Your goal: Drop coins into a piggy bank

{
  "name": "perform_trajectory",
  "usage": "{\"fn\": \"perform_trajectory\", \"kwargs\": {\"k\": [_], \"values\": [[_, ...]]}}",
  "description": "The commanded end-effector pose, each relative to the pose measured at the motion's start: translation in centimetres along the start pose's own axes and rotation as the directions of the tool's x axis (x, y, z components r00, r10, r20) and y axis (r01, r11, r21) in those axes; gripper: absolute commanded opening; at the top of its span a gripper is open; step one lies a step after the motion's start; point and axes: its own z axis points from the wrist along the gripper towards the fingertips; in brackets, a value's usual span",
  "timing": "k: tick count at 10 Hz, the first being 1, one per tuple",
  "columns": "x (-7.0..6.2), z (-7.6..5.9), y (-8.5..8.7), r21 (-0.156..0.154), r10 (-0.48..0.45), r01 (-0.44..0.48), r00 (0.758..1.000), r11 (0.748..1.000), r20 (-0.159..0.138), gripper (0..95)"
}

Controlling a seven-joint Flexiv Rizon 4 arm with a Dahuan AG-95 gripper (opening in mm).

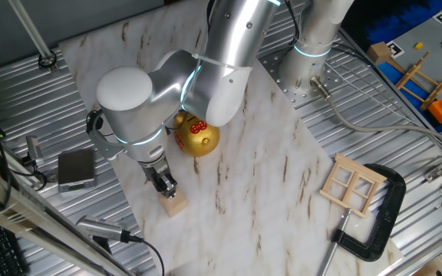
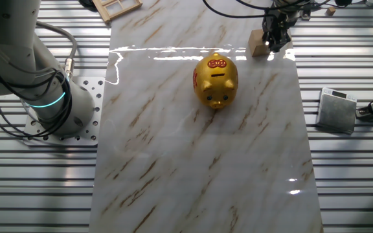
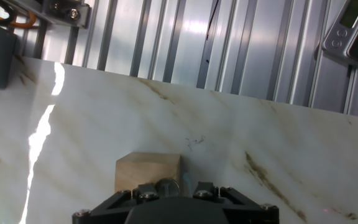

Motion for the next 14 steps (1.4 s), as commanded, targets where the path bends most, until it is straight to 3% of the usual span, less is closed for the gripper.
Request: {"fn": "perform_trajectory", "kwargs": {"k": [1,14], "values": [[-0.03,0.01,0.05,-0.009,-0.003,0.003,1.000,1.000,0.001,38.0],[-0.39,0.08,0.06,-0.008,0.001,-0.001,1.000,1.000,0.000,38.0]]}}
